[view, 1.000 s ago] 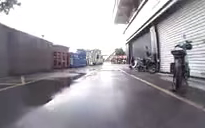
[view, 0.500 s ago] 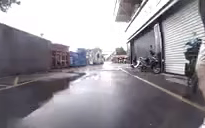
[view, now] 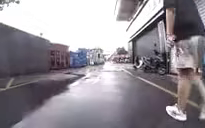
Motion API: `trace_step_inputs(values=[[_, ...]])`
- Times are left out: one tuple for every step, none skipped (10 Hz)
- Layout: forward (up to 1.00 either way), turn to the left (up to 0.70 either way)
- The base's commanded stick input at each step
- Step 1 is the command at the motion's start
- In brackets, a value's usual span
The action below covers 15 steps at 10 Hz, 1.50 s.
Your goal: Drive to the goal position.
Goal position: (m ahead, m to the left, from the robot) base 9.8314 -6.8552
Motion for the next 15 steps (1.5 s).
trace_step_inputs(values=[[0.7, 0.0], [0.7, 0.0], [0.7, -0.03], [0.7, -0.08], [0.7, -0.13], [0.7, -0.12], [0.7, -0.11], [0.7, 0.0], [0.7, 0.0], [0.7, 0.0], [0.7, 0.0], [0.7, 0.0], [0.7, 0.0], [0.7, 0.0], [0.7, 0.0]])
